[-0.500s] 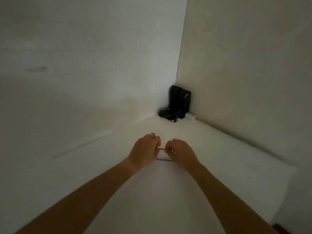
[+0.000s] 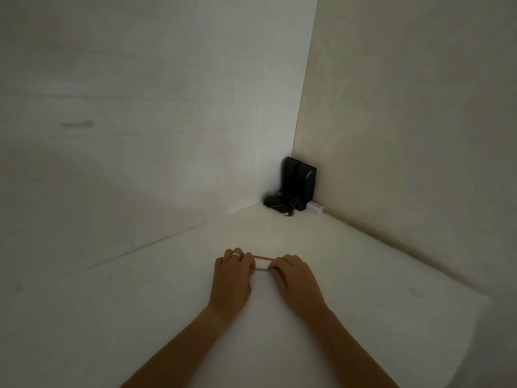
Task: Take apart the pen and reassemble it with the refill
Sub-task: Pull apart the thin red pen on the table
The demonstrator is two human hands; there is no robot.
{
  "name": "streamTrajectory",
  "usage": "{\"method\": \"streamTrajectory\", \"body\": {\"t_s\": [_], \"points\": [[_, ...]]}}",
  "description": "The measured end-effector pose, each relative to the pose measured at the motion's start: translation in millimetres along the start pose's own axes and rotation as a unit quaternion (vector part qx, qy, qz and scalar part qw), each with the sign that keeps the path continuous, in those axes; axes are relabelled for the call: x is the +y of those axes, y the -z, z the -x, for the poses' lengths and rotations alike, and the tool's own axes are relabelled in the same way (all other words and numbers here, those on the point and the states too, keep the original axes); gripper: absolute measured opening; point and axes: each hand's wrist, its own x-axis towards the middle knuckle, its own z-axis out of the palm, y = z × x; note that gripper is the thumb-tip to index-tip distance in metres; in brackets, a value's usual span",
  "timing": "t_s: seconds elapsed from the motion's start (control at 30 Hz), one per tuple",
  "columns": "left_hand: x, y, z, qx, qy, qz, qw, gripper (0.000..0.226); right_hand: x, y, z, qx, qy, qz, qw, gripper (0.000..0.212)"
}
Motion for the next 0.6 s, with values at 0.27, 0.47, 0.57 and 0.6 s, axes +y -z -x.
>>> {"method": "streamTrajectory", "body": {"t_s": [0.27, 0.47, 0.57, 0.6], "points": [[-5.6, -8.4, -6.8, -0.005, 0.003, 0.037, 0.999, 0.024, 7.1, -7.7, -8.7, -0.007, -0.016, -0.041, 0.999, 0.009], [-20.9, -15.3, -12.6, 0.000, -0.024, 0.068, 0.997, 0.016, 7.1, -9.3, -10.1, 0.001, 0.000, -0.022, 1.000, 0.023], [-25.1, -14.1, -12.9, -0.008, -0.089, -0.004, 0.996, 0.033, 5.6, -9.2, -8.5, 0.015, 0.004, -0.011, 1.000, 0.025], [-27.6, -12.4, -13.5, -0.008, -0.101, -0.018, 0.995, 0.034, 6.2, -10.0, -7.1, 0.019, 0.006, -0.010, 1.000, 0.026]]}}
